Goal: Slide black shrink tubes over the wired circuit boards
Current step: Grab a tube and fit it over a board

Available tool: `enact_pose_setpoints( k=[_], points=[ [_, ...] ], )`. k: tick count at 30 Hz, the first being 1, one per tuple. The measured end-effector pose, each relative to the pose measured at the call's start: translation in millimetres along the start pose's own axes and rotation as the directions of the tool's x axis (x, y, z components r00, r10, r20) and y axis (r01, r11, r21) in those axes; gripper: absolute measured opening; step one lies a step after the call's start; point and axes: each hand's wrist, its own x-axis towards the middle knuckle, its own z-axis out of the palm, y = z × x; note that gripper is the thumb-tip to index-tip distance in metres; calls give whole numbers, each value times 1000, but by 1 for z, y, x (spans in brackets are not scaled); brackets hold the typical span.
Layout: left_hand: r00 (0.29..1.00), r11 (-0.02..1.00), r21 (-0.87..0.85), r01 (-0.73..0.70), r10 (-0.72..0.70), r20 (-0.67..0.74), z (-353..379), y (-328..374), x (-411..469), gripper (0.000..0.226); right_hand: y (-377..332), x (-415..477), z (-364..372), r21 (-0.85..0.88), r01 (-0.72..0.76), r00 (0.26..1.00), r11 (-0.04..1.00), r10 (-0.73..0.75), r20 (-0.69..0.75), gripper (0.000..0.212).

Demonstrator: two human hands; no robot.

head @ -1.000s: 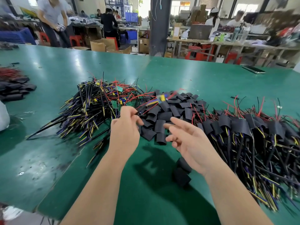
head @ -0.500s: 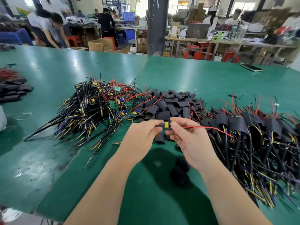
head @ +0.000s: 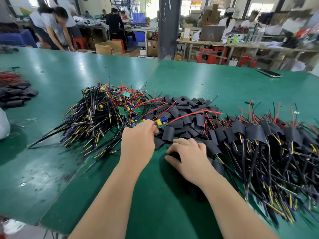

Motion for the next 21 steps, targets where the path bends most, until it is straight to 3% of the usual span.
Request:
enact_pose_setpoints(
  k=[4,7,9,13,17,21],
  points=[
    [995,995,-78,67,-72,-65,-4,-4,4,22,-3,1,-4,-48,28,985,998,-36,-168,24],
    [997,998,-51,34,-37,-61,-5,-2,4,25,-16,0,2,4,174,985,985,-174,9,47],
    [998,999,-46,29,-31,-50,-5,-2,4,24,-23,2,6,21,178,977,984,-180,117,48],
    [998,998,-40,47,-49,-44,-4,-4,4,27,-20,2,-5,-63,151,988,987,-152,-16,28],
    [999,997,-64,40,-42,-31,-3,-6,2,26,-19,1,-14,118,75,993,990,-85,79,23],
    [1000,998,-63,5,-6,-8,-4,-5,2,26,-20,2,-17,156,37,996,987,-49,78,23]
  ],
)
